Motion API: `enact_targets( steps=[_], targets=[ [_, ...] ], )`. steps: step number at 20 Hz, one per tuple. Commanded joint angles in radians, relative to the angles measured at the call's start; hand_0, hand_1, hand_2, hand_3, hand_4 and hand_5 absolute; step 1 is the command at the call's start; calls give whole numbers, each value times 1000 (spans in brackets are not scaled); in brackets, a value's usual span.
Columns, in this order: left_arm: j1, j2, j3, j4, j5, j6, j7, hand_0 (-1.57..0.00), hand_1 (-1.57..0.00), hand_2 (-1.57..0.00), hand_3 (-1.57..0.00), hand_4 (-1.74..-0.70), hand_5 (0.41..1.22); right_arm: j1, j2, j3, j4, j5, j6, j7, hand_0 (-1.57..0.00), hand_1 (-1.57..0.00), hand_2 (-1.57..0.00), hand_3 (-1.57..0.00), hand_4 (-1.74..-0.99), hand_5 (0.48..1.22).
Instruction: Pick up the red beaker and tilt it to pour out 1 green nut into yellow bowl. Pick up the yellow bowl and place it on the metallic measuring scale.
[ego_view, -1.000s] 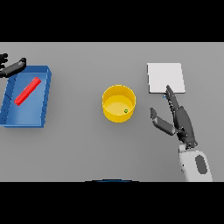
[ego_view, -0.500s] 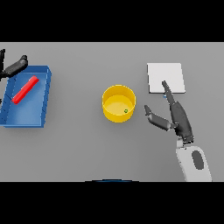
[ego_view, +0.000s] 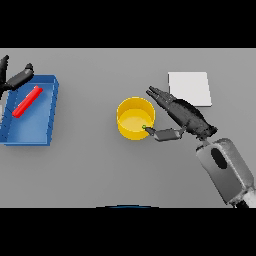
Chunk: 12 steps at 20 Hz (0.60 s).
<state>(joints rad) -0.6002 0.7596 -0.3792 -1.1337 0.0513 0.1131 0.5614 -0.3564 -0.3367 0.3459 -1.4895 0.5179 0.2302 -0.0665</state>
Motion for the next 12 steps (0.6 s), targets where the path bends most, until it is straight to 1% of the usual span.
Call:
enact_targets(
  steps=[1, 5, 6, 7, 9, 10, 11, 12],
  targets=[
    [10, 10, 4, -6, 4, -2, 1, -1, -1, -1, 0, -747, 711, -23, -12, 23, 13, 30, 10, -8, -1, 1, 1, 1, -1230, 620],
    [12, 2, 9, 13, 10, -5, -23, 0, 0, 0, 1, -754, 714, -115, -49, 100, 54, 94, 85, -52, 0, 1, 1, 1, -1234, 620],
    [12, 10, 14, 11, 15, -11, -22, 0, 0, 0, 1, -755, 716, -131, -46, 124, 70, 112, 94, -61, 0, 1, 1, 1, -1231, 625],
    [9, 5, 14, 11, 15, -6, -18, 0, 0, 1, 1, -755, 717, -153, -50, 147, 82, 129, 122, -53, 1, 1, 1, 1, -1226, 632],
    [19, 0, 18, 13, 14, 7, -36, 1, 1, 1, 1, -762, 720, -187, -63, 167, 104, 140, 152, -78, 1, 1, 1, 1, -1212, 638],
    [15, 4, 22, 9, 17, 6, -35, 1, 1, 1, 1, -766, 721, -189, -60, 185, 116, 152, 160, -83, 1, 1, 1, 1, -1210, 641],
    [20, 3, 27, 10, 25, 4, -51, 1, 1, 1, 1, -773, 721, -198, -55, 199, 123, 162, 168, -82, 1, 1, 1, 1, -1212, 645],
    [19, -1, 28, 11, 30, 2, -45, 1, 1, 1, 1, -780, 721, -215, -51, 203, 126, 161, 179, -80, 1, 1, 1, 1, -1214, 648]
  ],
)
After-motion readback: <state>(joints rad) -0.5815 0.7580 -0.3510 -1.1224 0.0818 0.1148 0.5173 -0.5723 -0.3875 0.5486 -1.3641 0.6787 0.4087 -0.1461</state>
